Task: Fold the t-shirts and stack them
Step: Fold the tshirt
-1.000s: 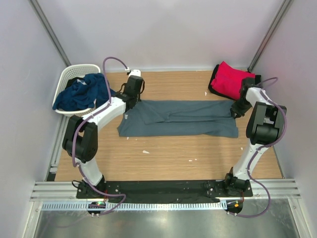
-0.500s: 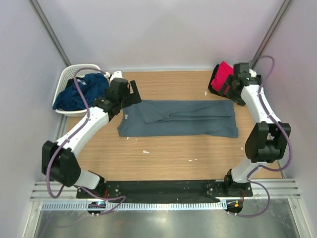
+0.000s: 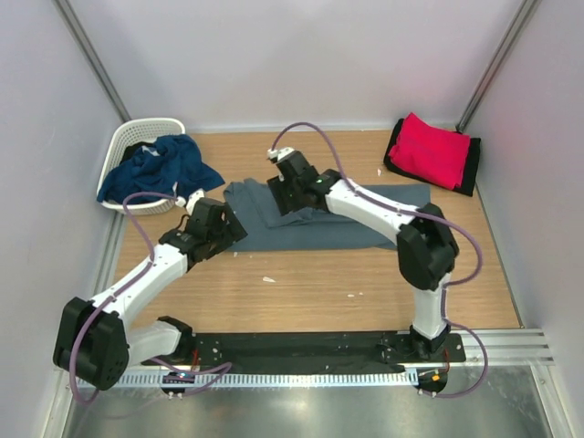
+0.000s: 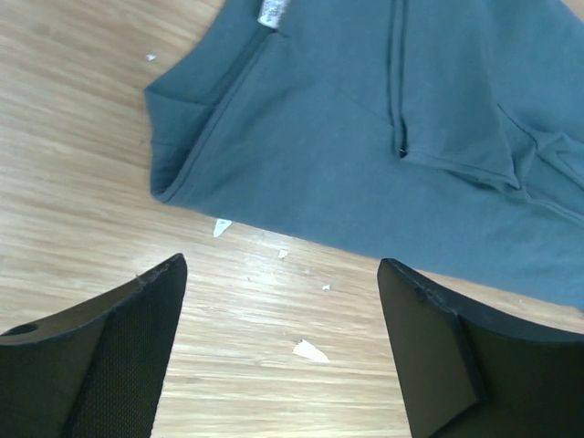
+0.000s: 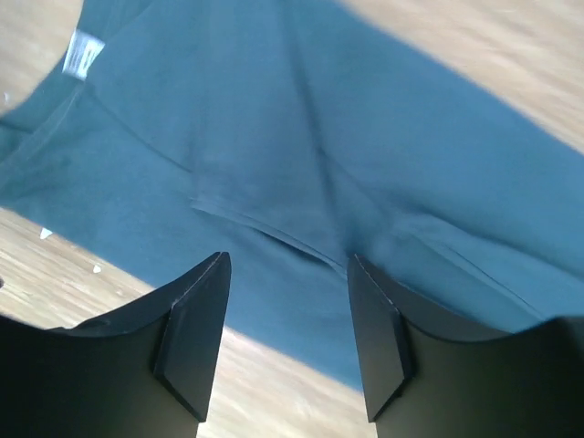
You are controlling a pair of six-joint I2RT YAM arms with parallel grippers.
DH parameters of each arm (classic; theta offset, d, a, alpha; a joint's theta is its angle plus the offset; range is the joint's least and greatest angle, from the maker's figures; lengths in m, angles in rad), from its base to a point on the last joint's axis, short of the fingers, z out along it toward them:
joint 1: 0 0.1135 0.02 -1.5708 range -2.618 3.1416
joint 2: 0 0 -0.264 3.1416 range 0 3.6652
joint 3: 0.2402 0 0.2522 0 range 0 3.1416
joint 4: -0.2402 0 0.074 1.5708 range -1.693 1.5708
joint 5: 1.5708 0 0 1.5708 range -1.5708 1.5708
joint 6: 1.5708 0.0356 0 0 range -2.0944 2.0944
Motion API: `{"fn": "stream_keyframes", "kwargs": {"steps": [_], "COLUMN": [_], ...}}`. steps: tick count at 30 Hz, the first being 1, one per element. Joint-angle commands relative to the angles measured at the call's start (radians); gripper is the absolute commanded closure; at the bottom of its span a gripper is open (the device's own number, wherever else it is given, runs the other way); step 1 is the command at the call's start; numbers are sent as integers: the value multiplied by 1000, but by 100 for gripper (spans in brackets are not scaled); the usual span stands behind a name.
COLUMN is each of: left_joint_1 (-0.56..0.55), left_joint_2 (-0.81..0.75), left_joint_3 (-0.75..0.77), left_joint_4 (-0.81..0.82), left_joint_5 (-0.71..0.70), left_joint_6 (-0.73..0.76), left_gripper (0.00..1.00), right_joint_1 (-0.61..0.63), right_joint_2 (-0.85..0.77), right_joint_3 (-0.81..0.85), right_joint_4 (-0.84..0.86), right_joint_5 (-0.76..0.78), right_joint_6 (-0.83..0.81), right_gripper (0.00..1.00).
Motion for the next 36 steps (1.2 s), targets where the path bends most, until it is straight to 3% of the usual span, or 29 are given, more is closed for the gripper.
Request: {"fn": "stream_keyframes", "kwargs": {"steps": [1,4,11,19,32,34,36], "left_joint_1": [33,59,93,111,131,134,136], "left_joint_2": [-19,-6,74,166,240,244,246], "left_joint_3": [-28,-58,-71,-60,-48,-52,-54], "left_joint_4": [53,65,128,174,206,208,208], "left_joint_5": [9,3,13,39,73,61,56], "left_joint_6": [-69,-78,-90,-89,-78,-73,-69], "left_gripper": [19,25,24,23,23,26,35], "right_joint_1": [18,58,121,121,121,121,121], "right_joint_2": [90,175,278,325,368,371,371], "right_joint_3": [68,104,179,249,213,213,213], "right_joint_4": [83,104,108,111,98,98,100], "right_joint_5": [-53,-73,-30,3,28,34,45], "right_joint_6": [-70,-90,-113,-118,-96,-95,-95], "right_gripper": [41,42,44,45,50,52,57]}}
